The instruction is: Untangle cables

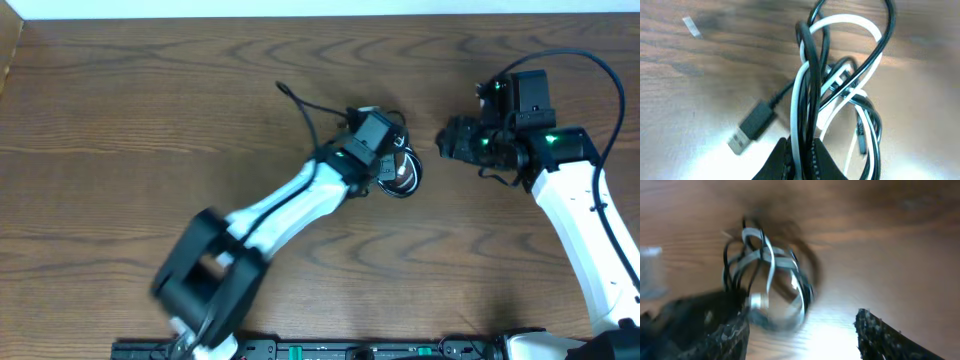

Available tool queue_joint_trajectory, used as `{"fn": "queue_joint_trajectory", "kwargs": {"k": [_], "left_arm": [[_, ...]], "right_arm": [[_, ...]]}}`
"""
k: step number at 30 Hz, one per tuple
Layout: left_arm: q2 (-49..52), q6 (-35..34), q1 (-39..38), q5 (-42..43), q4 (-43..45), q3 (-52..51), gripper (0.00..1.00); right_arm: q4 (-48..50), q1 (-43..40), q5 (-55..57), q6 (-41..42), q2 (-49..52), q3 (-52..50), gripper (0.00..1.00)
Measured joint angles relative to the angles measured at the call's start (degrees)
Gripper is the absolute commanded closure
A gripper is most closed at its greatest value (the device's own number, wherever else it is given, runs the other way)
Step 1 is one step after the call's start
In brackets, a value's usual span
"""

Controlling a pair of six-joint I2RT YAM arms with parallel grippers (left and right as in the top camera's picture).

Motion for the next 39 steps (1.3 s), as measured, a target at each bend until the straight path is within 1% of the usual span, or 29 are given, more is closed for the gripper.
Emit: {"fn": "queue_joint_trajectory", "kwargs": {"k": [3, 6, 10, 16, 17, 18, 22, 24, 26, 30, 35, 39], "left_arm": [[-7.58, 3.32, 0.70, 6.54, -3.32, -0.02, 0.93], [-12.72, 6.27, 1.92, 11.80, -5.29, -0.02, 0.93], [-14.21, 8.98, 3.58, 15.78, -6.29, -0.02, 0.93], [-14.16, 11.41, 4.22, 17.92, -7.50, -0.02, 0.93], [-14.16, 11.78, 4.22, 18.21, -7.58, -0.02, 0.93], [-14.16, 11.98, 4.20, 18.38, -7.61, -0.02, 0.93], [-14.14, 12.41, 4.20, 18.38, -7.89, -0.02, 0.93], [-14.14, 12.59, 4.20, 18.14, -8.66, -0.02, 0.93], [-14.14, 12.74, 4.24, 17.75, -8.87, -0.04, 0.93], [-14.16, 13.16, 5.31, 17.35, -8.87, -0.02, 0.93], [-14.21, 13.42, 9.40, 18.51, -8.85, -0.02, 0.93], [-14.62, 13.44, 12.41, 19.80, -9.18, -0.04, 0.93]], "right_arm": [[2.21, 0.74, -3.74, -0.57, 0.00, 0.02, 0.36], [2.93, 1.66, -6.14, -0.72, 0.00, 0.02, 0.36], [4.00, 2.12, -7.54, -0.66, 0.04, 0.02, 0.38], [6.16, 2.19, -8.31, 0.76, 1.29, 0.02, 0.40], [6.58, 2.27, -8.35, 1.03, 1.73, 0.02, 0.42], [6.91, 2.43, -8.39, 1.18, 2.25, 0.02, 0.46], [7.30, 3.82, -8.11, 3.30, 6.03, 0.02, 0.71], [6.38, 4.33, -6.84, 5.31, 8.04, 0.02, 0.77], [5.05, 4.52, -4.83, 7.37, 9.66, 0.02, 0.82], [1.92, 4.50, 0.63, 9.70, 11.78, 0.02, 0.86], [-3.32, 4.35, 7.37, 11.63, 13.86, 0.07, 0.94], [-6.36, 3.69, 11.43, 12.00, 14.75, 0.09, 0.98]]}}
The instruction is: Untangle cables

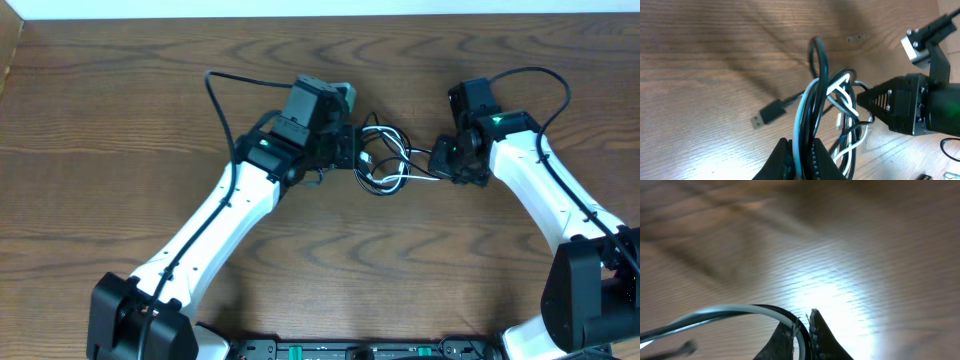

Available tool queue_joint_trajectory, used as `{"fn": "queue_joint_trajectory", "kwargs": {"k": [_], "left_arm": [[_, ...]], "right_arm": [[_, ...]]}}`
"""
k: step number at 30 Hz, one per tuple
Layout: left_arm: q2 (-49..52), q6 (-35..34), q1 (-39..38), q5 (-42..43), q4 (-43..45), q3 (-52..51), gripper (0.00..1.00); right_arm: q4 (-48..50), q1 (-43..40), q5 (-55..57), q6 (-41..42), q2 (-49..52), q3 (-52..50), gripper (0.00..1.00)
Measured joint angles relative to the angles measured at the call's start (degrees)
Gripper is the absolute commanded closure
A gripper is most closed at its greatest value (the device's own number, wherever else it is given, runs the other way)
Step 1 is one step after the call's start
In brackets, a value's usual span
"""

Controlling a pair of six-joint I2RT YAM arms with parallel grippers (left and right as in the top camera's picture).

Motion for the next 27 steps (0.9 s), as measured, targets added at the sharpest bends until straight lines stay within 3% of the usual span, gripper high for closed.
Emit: {"fn": "queue_joint_trajectory", "kwargs": {"k": [14, 21, 27], "left_arm": [[-0.57, 2.80, 5.44, 6.05, -2.49, -0.11, 0.93], [-2.23, 4.33, 13.29, -0.72, -3.32, -0.11, 0.93], [-2.58, 5.40, 13.73, -2.71, -4.98, -0.11, 0.92]], "right_arm": [[-9.66, -3.06, 7.19, 0.00, 0.02, 1.11, 0.99], [-12.02, -13.55, 16.06, -0.11, 0.83, 0.68, 0.99], [-7.85, -16.28, 7.91, -7.67, 0.83, 0.57, 0.99]]}}
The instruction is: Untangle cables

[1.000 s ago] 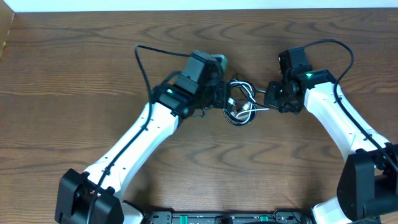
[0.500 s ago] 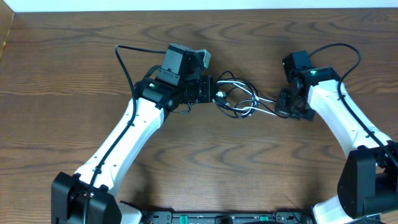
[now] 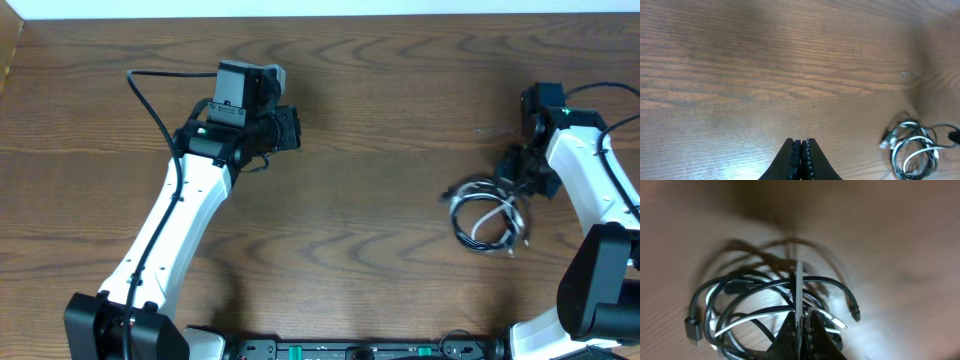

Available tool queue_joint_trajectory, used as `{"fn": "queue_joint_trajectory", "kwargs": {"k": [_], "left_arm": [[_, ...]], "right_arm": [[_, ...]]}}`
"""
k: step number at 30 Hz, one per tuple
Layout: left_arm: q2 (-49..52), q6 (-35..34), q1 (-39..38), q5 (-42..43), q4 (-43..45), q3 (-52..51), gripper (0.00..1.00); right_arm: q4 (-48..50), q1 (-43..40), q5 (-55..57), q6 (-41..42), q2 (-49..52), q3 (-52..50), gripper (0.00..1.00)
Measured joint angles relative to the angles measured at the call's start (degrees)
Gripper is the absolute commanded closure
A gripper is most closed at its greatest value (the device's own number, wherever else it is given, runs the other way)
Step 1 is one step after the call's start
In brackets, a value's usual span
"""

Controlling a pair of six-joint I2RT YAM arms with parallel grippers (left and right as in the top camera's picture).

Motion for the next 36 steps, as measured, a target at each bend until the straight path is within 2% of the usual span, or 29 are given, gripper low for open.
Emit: {"fn": "queue_joint_trajectory", "kwargs": {"k": [9, 16, 20, 21, 30, 36], "left_arm": [[0.00, 0.61, -2.47, 0.61, -0.83, 0.00, 0.93], [0.00, 0.63, -2.56, 7.15, 0.39, 0.00, 0.92], [0.00, 0.66, -2.56, 11.23, 1.66, 0.00, 0.83], [0.00, 0.68, -2.56, 12.31, 2.12, 0.00, 0.74], [0.00, 0.94, -4.15, 17.40, 5.95, 0.00, 0.48], [0.68, 0.81, -7.67, 18.21, 6.84, 0.00, 0.45]], "right_arm": [[5.84, 3.43, -26.45, -15.50, -1.07, -0.02, 0.99], [8.52, 3.48, -40.76, -19.54, -12.90, 0.13, 0.98], [7.52, 3.48, -43.36, -20.06, -17.51, 0.55, 0.98], [7.19, 3.48, -43.69, -20.17, -18.05, 0.55, 0.99], [5.75, 4.87, -44.96, -20.48, -18.36, 0.55, 0.99], [5.99, 6.86, -45.22, -20.61, -18.34, 0.55, 0.99]]}}
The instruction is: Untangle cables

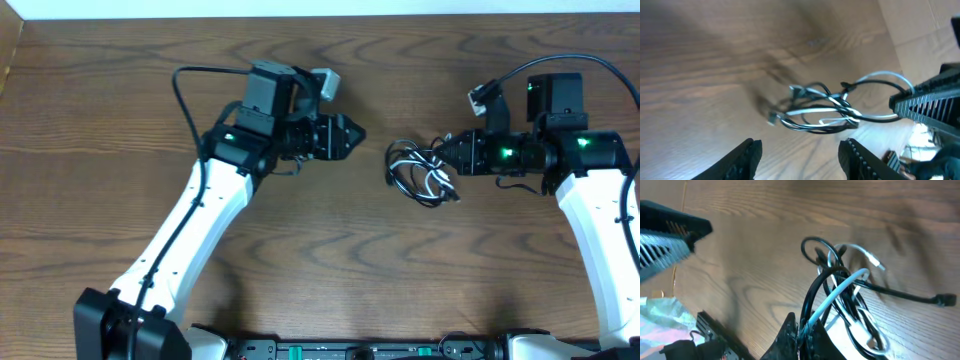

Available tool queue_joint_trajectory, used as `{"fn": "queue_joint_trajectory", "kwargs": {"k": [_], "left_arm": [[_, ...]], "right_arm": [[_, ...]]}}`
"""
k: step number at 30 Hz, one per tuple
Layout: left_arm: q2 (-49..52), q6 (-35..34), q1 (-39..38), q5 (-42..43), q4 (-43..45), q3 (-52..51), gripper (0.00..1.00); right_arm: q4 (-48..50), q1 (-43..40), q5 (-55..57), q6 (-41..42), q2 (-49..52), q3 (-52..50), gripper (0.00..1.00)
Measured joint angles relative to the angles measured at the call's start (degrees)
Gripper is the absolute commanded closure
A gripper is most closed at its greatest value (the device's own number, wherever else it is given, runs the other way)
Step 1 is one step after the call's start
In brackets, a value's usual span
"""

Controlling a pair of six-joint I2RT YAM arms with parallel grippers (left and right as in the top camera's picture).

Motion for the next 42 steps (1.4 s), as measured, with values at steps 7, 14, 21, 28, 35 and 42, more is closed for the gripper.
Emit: {"fn": "queue_joint_trajectory", "kwargs": {"k": [7, 14, 21, 28, 35, 42], "left_arm": [[2.93, -0.02, -2.08, 0.04, 3.02, 0.00, 0.45], [7.17, -1.09, -2.34, 0.04, 6.40, 0.00, 0.44], [11.26, -2.51, -3.08, 1.90, 8.79, 0.00, 0.33], [13.60, -3.26, -4.55, 3.54, 9.38, 0.02, 0.22], [16.46, -3.30, -4.55, 5.95, 12.52, 0.00, 0.17], [18.49, -2.69, -4.55, 9.27, 15.47, 0.00, 0.17]], "right_arm": [[-0.28, 0.28, -0.48, 0.02, 0.00, 0.00, 0.99], [-0.39, 2.19, -0.92, 0.02, 0.00, 0.00, 0.99], [-0.42, 2.86, -1.07, 0.02, 0.00, 0.00, 0.99], [-0.44, 2.93, -1.14, 0.02, 0.00, 0.00, 0.99], [-0.68, 2.93, -1.16, 0.02, 0.00, 0.00, 0.99], [-1.29, 2.93, -1.16, 0.02, 0.00, 0.00, 0.99]]}}
